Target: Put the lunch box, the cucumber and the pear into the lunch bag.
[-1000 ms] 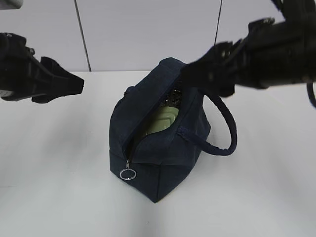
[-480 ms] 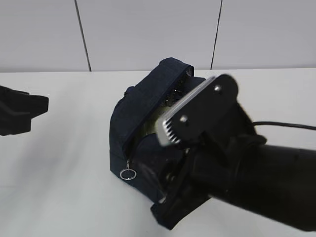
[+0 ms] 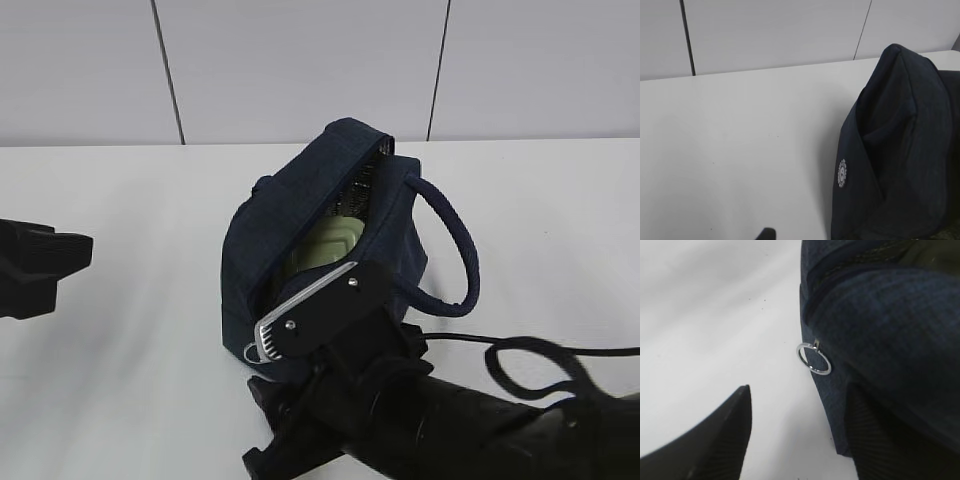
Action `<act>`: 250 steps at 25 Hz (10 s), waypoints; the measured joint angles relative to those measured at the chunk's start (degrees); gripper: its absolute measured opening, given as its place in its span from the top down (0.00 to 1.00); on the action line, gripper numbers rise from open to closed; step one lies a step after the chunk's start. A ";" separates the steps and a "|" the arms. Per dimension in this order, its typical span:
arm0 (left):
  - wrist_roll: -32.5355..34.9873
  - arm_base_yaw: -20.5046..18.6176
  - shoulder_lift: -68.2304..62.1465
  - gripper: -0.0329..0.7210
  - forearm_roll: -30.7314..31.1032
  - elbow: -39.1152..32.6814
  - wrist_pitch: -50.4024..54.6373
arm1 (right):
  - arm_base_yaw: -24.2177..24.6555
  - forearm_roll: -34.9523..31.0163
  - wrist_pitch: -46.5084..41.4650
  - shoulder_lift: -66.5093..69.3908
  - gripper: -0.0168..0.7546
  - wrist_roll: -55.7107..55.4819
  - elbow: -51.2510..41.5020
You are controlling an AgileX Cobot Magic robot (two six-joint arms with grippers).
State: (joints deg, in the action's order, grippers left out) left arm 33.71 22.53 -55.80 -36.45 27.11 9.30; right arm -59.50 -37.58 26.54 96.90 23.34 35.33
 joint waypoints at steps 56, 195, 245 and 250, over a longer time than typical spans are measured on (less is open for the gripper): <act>0.00 0.00 0.00 0.62 -5.64 -0.05 0.11 | 0.00 2.07 12.55 17.84 0.77 -8.86 7.51; 41.79 0.00 -27.53 0.48 -17.74 19.68 29.84 | 42.69 -66.04 -34.93 1.02 0.31 78.26 35.48; -35.88 0.00 56.63 0.64 37.44 3.05 54.87 | 28.23 51.54 -92.40 -84.43 0.45 -29.07 -5.78; -35.88 0.06 56.63 0.64 37.57 2.85 54.45 | 28.23 51.16 -92.30 -93.05 0.45 -28.63 -6.52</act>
State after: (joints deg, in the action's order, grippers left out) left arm -2.17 22.59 0.83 1.13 29.96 63.75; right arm -31.28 13.58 -65.76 3.85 -5.29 28.81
